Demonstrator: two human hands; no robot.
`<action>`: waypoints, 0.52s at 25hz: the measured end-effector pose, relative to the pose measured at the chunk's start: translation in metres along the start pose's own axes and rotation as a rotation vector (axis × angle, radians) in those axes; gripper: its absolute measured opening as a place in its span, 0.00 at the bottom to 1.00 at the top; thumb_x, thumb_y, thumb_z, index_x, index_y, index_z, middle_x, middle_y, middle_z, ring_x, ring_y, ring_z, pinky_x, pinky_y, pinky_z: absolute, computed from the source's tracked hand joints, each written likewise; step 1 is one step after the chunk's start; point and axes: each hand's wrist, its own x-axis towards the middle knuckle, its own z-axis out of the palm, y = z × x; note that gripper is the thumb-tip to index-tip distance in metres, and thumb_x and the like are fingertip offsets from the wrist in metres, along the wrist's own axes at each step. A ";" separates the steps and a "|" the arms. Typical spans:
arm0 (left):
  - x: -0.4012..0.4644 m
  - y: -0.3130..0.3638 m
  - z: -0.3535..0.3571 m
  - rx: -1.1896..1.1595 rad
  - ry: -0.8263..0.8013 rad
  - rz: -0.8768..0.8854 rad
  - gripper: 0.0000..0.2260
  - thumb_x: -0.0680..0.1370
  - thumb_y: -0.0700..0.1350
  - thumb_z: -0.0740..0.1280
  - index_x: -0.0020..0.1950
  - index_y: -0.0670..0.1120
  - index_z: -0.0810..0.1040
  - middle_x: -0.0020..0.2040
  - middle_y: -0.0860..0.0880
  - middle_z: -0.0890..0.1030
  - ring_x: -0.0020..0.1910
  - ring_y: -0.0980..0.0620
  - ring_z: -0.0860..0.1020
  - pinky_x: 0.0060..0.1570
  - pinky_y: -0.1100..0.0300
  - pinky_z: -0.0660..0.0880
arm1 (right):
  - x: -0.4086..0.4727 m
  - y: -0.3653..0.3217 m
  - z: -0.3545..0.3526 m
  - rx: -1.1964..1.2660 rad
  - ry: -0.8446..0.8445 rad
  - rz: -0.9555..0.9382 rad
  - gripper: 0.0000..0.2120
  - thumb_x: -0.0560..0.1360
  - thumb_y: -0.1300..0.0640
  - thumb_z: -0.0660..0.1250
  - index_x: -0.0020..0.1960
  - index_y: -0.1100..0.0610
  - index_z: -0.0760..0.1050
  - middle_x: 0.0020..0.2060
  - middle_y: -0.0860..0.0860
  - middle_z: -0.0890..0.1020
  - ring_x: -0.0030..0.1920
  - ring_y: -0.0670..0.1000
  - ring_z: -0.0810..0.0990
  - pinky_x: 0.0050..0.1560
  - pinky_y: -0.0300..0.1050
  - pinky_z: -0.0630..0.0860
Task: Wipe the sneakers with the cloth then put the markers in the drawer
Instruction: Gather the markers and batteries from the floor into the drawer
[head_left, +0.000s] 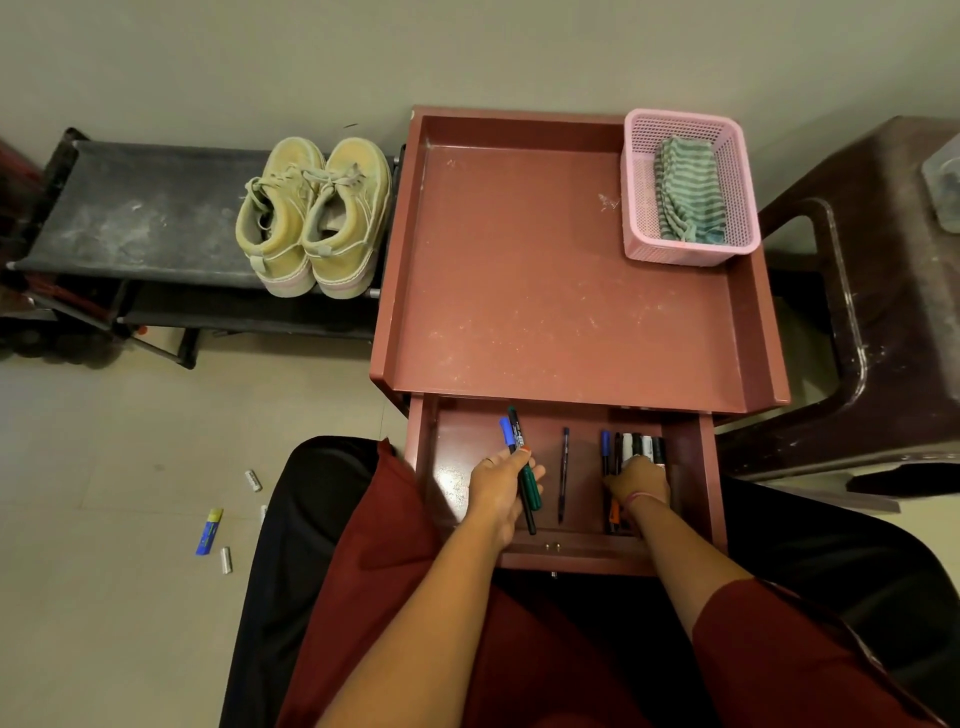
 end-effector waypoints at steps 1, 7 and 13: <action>0.000 -0.001 0.000 0.003 -0.001 0.000 0.12 0.79 0.41 0.66 0.62 0.39 0.74 0.52 0.43 0.81 0.48 0.50 0.82 0.49 0.57 0.79 | 0.001 0.002 -0.002 -0.022 -0.004 -0.001 0.13 0.73 0.59 0.69 0.53 0.66 0.77 0.52 0.63 0.81 0.54 0.61 0.79 0.51 0.48 0.76; 0.000 -0.002 -0.001 0.040 0.008 -0.005 0.10 0.79 0.40 0.65 0.60 0.39 0.74 0.46 0.46 0.80 0.45 0.53 0.81 0.44 0.59 0.78 | -0.009 -0.003 -0.014 -0.099 0.005 0.015 0.17 0.71 0.54 0.73 0.54 0.64 0.76 0.51 0.62 0.81 0.52 0.60 0.80 0.50 0.49 0.77; 0.002 -0.008 0.001 0.173 -0.066 -0.011 0.06 0.78 0.37 0.67 0.54 0.41 0.79 0.46 0.45 0.82 0.46 0.50 0.81 0.54 0.52 0.77 | -0.060 -0.037 -0.022 0.801 -0.597 0.009 0.16 0.74 0.45 0.68 0.53 0.57 0.79 0.48 0.52 0.84 0.50 0.49 0.82 0.52 0.45 0.79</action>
